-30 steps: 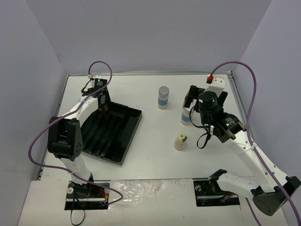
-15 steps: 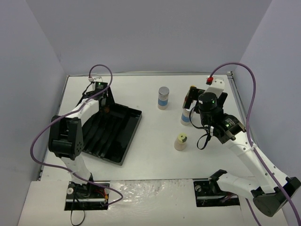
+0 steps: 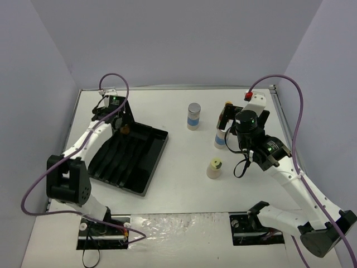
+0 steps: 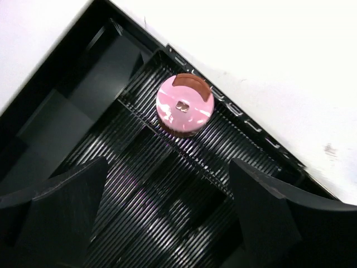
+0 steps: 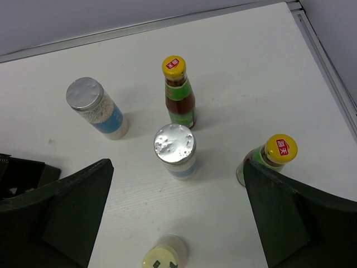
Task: Organize the condiment bottles
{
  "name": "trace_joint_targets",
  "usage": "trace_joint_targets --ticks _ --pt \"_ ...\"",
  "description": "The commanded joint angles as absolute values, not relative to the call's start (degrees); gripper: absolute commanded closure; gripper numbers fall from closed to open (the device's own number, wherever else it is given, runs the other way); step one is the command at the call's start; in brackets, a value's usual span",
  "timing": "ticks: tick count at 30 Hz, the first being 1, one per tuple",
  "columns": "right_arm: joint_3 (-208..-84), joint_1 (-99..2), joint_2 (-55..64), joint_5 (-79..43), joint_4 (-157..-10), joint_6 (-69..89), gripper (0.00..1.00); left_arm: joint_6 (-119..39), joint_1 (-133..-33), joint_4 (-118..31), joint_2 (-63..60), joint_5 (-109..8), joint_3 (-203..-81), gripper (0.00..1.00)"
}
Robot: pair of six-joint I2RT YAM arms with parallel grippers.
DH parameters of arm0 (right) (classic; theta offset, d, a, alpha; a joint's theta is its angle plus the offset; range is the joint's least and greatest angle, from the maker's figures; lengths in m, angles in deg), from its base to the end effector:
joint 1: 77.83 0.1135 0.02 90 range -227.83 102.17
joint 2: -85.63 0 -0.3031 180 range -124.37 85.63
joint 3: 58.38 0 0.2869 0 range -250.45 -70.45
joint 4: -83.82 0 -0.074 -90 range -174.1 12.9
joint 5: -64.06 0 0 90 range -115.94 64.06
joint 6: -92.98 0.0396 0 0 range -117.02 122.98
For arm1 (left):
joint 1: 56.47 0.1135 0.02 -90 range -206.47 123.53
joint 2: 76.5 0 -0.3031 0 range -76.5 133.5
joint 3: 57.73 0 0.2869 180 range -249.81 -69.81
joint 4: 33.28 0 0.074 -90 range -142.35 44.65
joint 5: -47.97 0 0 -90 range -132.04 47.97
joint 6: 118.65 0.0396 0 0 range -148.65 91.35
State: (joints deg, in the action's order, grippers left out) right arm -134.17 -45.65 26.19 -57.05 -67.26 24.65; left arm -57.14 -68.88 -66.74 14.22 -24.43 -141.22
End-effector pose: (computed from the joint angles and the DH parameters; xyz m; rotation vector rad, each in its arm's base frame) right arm 0.2195 0.1140 0.4318 0.2246 1.7480 0.1974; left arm 0.3865 -0.0728 0.3076 -0.4701 2.1918 -0.0342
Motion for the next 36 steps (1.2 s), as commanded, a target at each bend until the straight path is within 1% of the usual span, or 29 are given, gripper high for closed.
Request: trace_joint_targets --ticks 1,4,8,11,12,14,15,18,25,32,36 --pt "-134.61 -45.84 26.07 -59.27 -70.92 25.79 0.00 -58.20 -78.44 -72.40 0.97 -16.25 -143.68 0.12" --pt "-134.65 -45.96 25.66 -60.10 -70.88 25.99 0.00 -58.34 -87.64 -74.13 -3.15 -15.56 -141.46 0.12" --pt "-134.83 -46.13 25.39 -60.80 -70.66 26.22 0.00 -60.26 -103.06 -74.22 -6.42 -12.90 -137.84 0.11" --pt "-135.23 -46.45 25.24 -61.19 -69.96 26.44 0.00 -61.07 -111.89 -70.95 -6.70 -11.29 -135.45 0.10" --pt "-135.32 -46.46 25.17 -61.19 -69.95 26.45 0.00 -60.99 -112.04 -70.89 -6.33 -11.28 -135.21 0.10" --pt "-135.57 -47.06 25.42 -61.53 -69.52 26.53 0.00 -60.65 -117.87 -68.61 -4.12 -11.53 -135.80 0.08" --pt "-135.58 -47.07 25.51 -61.54 -69.51 26.45 0.00 -60.31 -117.99 -68.56 -2.98 -11.54 -136.40 0.08" --pt "-136.56 -47.74 25.51 -61.44 -68.07 26.18 0.00 -58.08 -123.04 -64.47 1.69 -12.58 -138.64 0.08" --pt "-136.72 -48.74 26.22 -60.48 -66.87 26.36 0.00 -56.08 -127.04 -58.34 11.60 -18.99 -143.14 0.07" --pt "-136.98 -49.35 26.22 -60.40 -65.92 26.09 0.00 -55.55 -128.27 -56.25 19.62 -23.47 -149.58 0.07" --pt "-137.48 -49.53 26.72 -60.16 -65.73 26.02 0.00 -54.78 -128.37 -56.59 24.63 -23.91 -153.92 0.07"
